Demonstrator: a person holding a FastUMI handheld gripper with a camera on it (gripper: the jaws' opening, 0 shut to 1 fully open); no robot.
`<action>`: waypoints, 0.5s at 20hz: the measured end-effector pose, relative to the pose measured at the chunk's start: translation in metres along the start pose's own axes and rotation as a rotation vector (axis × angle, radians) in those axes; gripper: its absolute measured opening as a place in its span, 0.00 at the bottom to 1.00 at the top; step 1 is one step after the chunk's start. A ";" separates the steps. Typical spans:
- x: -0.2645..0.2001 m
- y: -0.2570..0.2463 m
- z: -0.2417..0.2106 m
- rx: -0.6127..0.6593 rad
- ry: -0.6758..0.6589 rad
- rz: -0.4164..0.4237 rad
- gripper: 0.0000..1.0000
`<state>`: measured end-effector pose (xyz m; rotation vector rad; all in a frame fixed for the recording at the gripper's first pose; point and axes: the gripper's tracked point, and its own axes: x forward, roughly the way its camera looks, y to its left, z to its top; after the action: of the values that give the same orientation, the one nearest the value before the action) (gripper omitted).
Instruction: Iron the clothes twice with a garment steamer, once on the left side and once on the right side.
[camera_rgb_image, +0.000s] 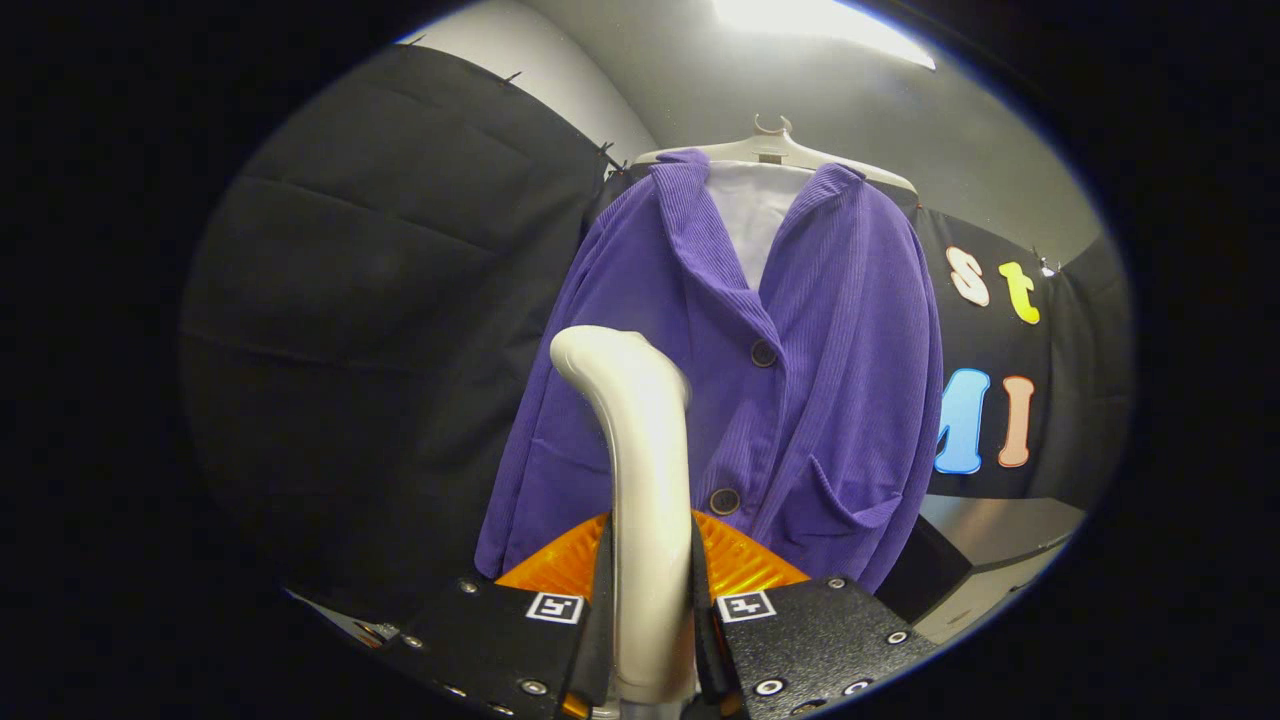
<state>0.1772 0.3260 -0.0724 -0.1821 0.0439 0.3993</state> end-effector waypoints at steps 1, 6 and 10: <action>-0.001 0.001 -0.004 -0.002 0.007 -0.001 0.34; -0.007 0.013 -0.028 -0.010 0.041 0.017 0.34; -0.013 0.023 -0.048 -0.032 0.069 0.031 0.34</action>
<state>0.1565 0.3328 -0.1226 -0.2266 0.1090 0.4251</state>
